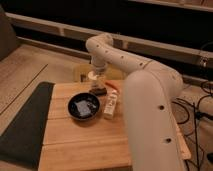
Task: Place the eraser in the ceramic cup
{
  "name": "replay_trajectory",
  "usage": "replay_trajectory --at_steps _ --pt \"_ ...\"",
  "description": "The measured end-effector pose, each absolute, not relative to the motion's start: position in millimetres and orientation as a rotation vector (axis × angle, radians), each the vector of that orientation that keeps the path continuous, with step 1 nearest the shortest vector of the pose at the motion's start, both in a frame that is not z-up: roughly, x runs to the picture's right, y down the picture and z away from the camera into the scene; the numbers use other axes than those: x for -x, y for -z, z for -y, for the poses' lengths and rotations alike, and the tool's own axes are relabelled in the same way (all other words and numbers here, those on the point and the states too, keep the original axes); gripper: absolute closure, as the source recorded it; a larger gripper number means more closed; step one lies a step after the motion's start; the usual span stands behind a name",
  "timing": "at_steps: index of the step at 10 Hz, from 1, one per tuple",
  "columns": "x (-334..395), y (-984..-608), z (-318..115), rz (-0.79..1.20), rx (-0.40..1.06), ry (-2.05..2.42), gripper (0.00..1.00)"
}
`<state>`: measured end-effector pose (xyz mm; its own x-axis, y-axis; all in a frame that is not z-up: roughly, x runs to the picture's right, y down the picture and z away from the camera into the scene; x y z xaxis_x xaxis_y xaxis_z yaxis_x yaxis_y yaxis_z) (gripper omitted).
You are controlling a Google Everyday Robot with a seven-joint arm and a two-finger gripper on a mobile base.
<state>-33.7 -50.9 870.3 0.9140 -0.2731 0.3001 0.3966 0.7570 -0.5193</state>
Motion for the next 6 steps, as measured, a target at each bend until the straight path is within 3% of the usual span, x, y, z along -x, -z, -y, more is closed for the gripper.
replay_trajectory --at_steps 6 --pt "36 -907 57 0.202 0.656 0.37 0.35"
